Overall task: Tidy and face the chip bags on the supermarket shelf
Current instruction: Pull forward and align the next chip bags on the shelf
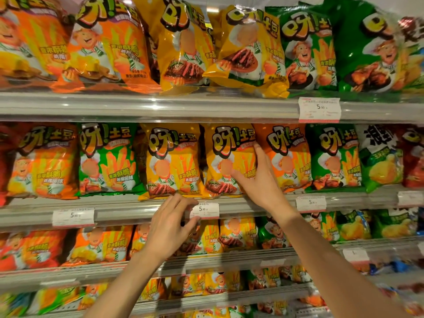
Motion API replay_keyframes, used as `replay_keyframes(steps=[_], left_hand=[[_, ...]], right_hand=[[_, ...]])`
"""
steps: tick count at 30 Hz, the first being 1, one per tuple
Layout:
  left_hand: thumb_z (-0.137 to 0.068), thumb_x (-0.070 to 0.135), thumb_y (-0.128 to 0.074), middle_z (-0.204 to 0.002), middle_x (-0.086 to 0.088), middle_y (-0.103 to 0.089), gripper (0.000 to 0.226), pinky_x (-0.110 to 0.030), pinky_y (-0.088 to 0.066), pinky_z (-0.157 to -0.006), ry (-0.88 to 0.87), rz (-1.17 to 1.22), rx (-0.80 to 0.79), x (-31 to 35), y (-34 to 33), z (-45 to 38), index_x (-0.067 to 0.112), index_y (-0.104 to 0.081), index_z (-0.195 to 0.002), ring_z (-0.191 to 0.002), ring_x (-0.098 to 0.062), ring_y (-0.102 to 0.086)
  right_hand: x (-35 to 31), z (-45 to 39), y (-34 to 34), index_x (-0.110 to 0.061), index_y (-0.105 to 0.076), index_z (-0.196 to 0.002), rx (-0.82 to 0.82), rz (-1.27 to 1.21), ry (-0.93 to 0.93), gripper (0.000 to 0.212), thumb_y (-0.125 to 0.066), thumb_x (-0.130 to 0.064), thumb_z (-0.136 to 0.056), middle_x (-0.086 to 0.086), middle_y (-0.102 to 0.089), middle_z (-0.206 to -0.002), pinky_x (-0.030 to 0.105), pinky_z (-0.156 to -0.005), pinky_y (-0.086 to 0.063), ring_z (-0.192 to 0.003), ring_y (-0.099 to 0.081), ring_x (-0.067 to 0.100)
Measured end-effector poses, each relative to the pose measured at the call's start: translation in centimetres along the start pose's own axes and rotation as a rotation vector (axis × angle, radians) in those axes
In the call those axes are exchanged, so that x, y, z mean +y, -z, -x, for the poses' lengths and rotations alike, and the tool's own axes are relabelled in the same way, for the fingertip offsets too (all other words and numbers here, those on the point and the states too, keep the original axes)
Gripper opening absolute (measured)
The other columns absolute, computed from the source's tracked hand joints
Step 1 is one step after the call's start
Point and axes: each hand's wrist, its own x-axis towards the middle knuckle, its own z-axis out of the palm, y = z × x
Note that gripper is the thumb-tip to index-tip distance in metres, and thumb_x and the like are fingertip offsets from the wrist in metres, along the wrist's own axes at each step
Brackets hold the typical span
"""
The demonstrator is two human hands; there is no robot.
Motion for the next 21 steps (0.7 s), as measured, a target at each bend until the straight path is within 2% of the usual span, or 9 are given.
replay_keyframes(steps=[3, 5, 7, 9, 11, 14, 16, 18, 21], left_hand=[[-0.087, 0.029, -0.075, -0.105, 0.007, -0.059, 0.036, -0.023, -0.042, -0.082, 0.011, 0.054, -0.009, 0.0, 0.0, 0.4, 0.018, -0.066, -0.120, -0.101, -0.015, -0.056], [-0.089, 0.031, -0.073, -0.114, 0.006, -0.059, 0.039, -0.020, -0.039, -0.091, 0.018, 0.122, -0.005, 0.0, 0.0, 1.2, 0.018, -0.064, -0.124, -0.110, -0.013, -0.053], [-0.092, 0.035, -0.068, -0.121, 0.008, -0.055, 0.040, -0.023, -0.040, -0.096, 0.026, 0.166, -0.002, 0.0, 0.0, 2.2, 0.020, -0.061, -0.129, -0.116, -0.012, -0.050], [-0.095, 0.041, -0.063, -0.128, 0.012, -0.052, 0.041, -0.023, -0.038, -0.100, 0.051, 0.183, 0.003, -0.2, 0.0, 3.4, 0.024, -0.059, -0.132, -0.122, -0.010, -0.047], [-0.095, 0.044, -0.061, -0.135, 0.015, -0.049, 0.042, -0.014, -0.029, -0.105, 0.092, 0.198, 0.026, -0.5, -0.2, 4.6, 0.027, -0.058, -0.133, -0.128, -0.009, -0.044], [-0.091, 0.037, -0.068, -0.146, 0.010, -0.046, 0.048, -0.011, -0.019, -0.111, 0.121, 0.227, 0.066, -0.6, -0.4, 6.2, 0.025, -0.057, -0.136, -0.135, -0.012, -0.041], [-0.092, 0.039, -0.064, -0.154, 0.009, -0.038, 0.051, -0.020, -0.018, -0.115, 0.155, 0.244, 0.055, -0.4, -0.6, 7.2, 0.032, -0.051, -0.141, -0.142, -0.013, -0.034], [-0.095, 0.047, -0.057, -0.159, 0.010, -0.029, 0.052, -0.034, -0.020, -0.116, 0.202, 0.240, 0.033, 0.0, -1.0, 8.3, 0.041, -0.043, -0.145, -0.147, -0.014, -0.026], [-0.096, 0.054, -0.053, -0.160, 0.011, -0.026, 0.053, -0.037, -0.019, -0.115, 0.290, 0.239, 0.030, 0.8, -2.0, 9.6, 0.039, -0.043, -0.146, -0.149, -0.009, -0.019]], right_hand=[[0.6, 3.0, -0.3, -0.031, -0.010, -0.159, 0.021, 0.043, 0.026, 0.086, -0.062, -0.053, -0.094, -0.010, -0.017, -0.165, 0.025, -0.113, -0.019, -0.150, -0.018, 0.009], [1.2, 5.6, -0.9, -0.026, -0.018, -0.159, 0.035, 0.033, 0.056, 0.083, -0.065, -0.046, -0.094, -0.004, -0.020, -0.166, 0.035, -0.122, -0.021, -0.152, -0.017, 0.011], [2.2, 8.3, -1.7, -0.021, -0.026, -0.158, 0.031, 0.040, 0.073, 0.081, -0.069, -0.042, -0.092, 0.000, -0.021, -0.166, 0.047, -0.123, -0.022, -0.154, -0.014, 0.012], [3.3, 10.7, -2.2, -0.023, -0.028, -0.157, 0.001, 0.166, 0.056, 0.082, -0.062, -0.058, -0.091, 0.000, -0.013, -0.169, 0.049, -0.123, -0.018, -0.155, -0.007, 0.015], [4.8, 12.9, -2.6, -0.025, -0.027, -0.158, -0.029, 0.264, 0.007, 0.084, -0.047, -0.071, -0.091, -0.002, -0.007, -0.169, 0.052, -0.123, -0.018, -0.155, -0.006, 0.017], [6.9, 16.4, -3.0, -0.036, -0.014, -0.158, -0.077, 0.294, -0.115, 0.086, -0.033, -0.081, -0.088, -0.012, 0.002, -0.167, 0.049, -0.124, -0.018, -0.155, -0.003, 0.012], [7.9, 18.4, -2.8, -0.033, -0.015, -0.159, -0.084, 0.318, -0.178, 0.087, -0.037, -0.079, -0.089, -0.010, -0.005, -0.168, 0.039, -0.123, -0.017, -0.154, -0.009, 0.013], [8.5, 20.0, -2.1, -0.026, -0.022, -0.159, -0.056, 0.333, -0.237, 0.086, -0.043, -0.073, -0.090, -0.003, -0.020, -0.166, 0.032, -0.119, -0.019, -0.152, -0.020, 0.016], [9.3, 21.3, -0.4, -0.017, -0.029, -0.157, -0.037, 0.317, -0.299, 0.088, -0.047, -0.070, -0.089, 0.004, -0.034, -0.161, 0.039, -0.120, -0.028, -0.148, -0.031, 0.020]])
